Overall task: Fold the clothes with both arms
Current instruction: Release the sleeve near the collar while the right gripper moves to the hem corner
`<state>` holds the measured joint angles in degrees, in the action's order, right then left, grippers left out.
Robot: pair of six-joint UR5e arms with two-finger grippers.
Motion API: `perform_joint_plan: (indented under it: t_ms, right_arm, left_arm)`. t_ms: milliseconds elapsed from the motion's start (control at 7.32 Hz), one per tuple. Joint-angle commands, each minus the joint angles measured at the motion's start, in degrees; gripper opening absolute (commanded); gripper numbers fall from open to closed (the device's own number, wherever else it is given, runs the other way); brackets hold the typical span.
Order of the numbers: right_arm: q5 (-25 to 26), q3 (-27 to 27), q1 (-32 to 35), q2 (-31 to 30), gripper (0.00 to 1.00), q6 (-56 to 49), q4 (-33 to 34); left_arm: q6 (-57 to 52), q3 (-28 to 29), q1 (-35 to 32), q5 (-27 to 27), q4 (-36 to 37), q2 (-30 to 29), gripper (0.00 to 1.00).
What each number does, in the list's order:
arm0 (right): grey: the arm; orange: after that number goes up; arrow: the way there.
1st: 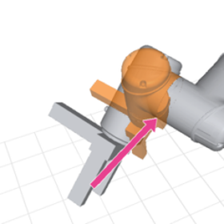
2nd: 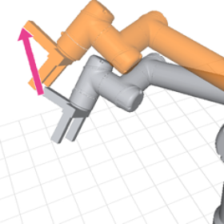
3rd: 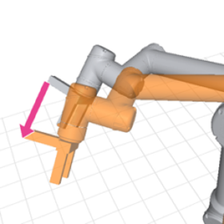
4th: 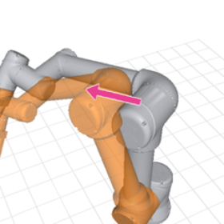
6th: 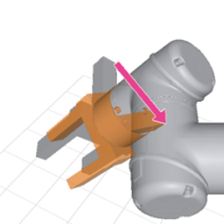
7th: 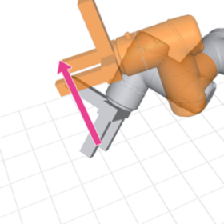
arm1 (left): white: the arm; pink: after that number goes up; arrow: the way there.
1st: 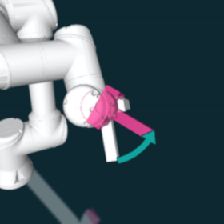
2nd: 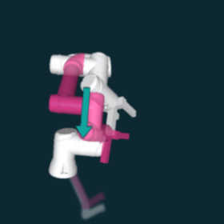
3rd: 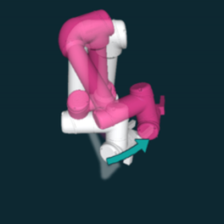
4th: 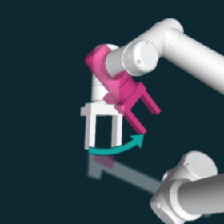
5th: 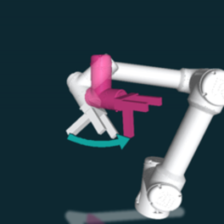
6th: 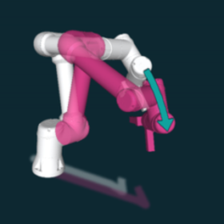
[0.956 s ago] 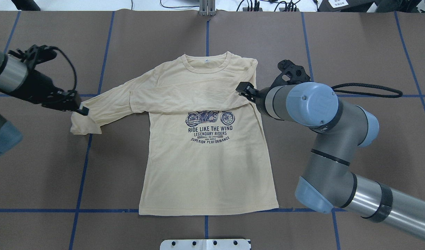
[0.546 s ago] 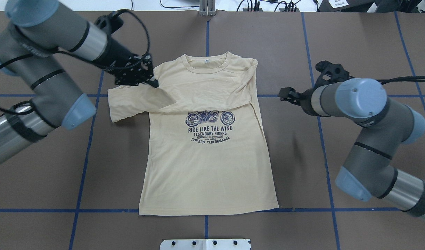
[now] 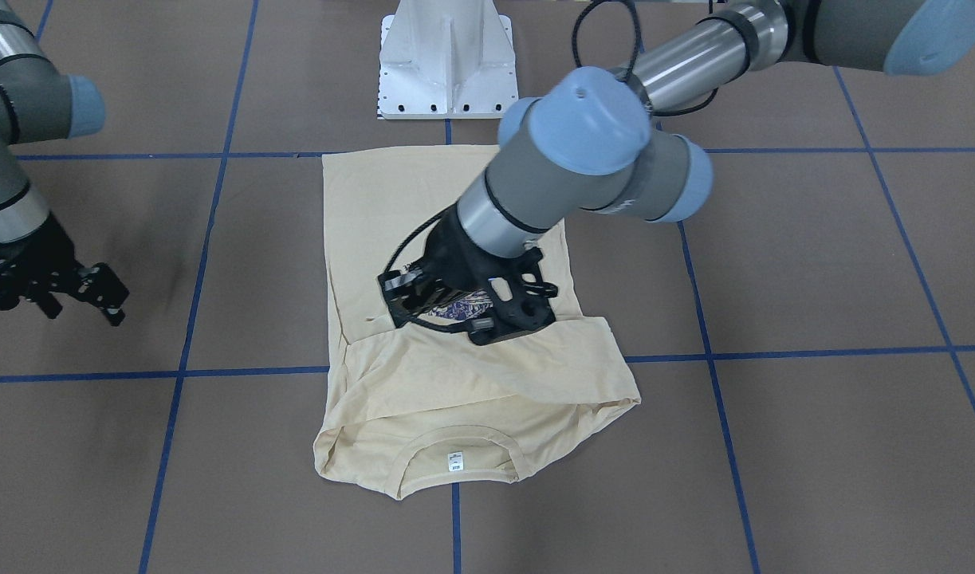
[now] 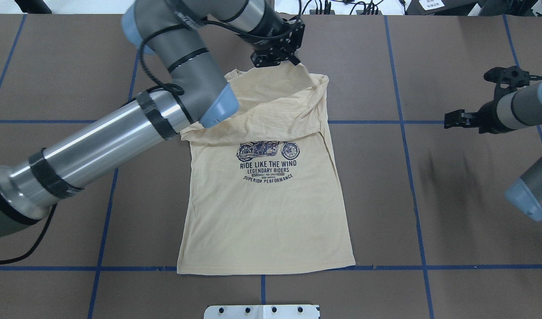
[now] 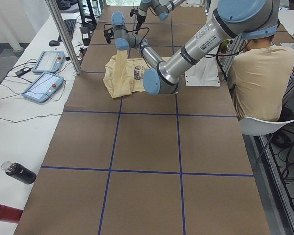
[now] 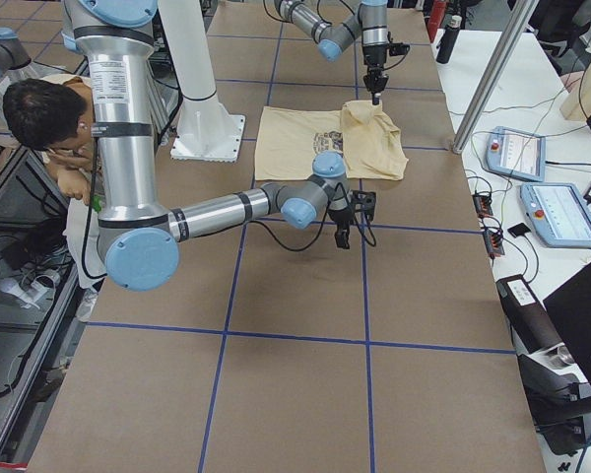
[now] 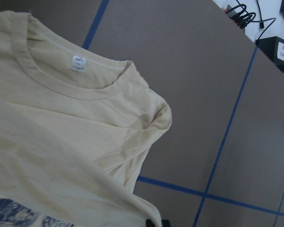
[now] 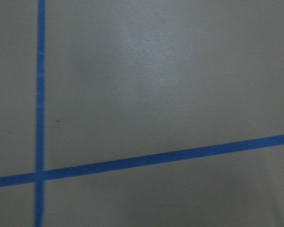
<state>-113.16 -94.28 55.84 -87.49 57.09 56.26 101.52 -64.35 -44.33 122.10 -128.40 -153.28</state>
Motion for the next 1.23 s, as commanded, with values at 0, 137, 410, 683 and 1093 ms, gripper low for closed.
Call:
perform_joint_plan:
  t_ms: [0, 137, 410, 683, 1093]
  right_arm:
    - [-4.3, 10.3, 3.8, -0.9, 1.0, -5.7, -11.7]
    - [-4.4, 10.7, 3.8, -1.0, 1.0, -5.6, -12.3]
    - [-4.5, 10.8, 3.8, -1.3, 1.0, -5.4, -12.7]
    - [-4.5, 10.5, 3.7, -0.8, 1.0, -4.5, -12.8]
    - [-4.0, 3.7, -7.3, 1.1, 1.0, 21.0, -17.4]
  left_arm:
    - [3.9, 10.8, 3.4, -8.5, -7.4, -6.6, 0.0]
    - [3.9, 13.8, 4.3, -11.6, -8.8, -7.8, 0.0]
    - [4.6, 15.6, 5.2, -13.7, -10.0, -8.6, 0.16]
    - [5.5, 15.9, 5.4, -14.3, -10.2, -9.0, 0.75]
    - [4.8, 8.1, 4.8, -7.6, -9.4, -4.2, 0.8]
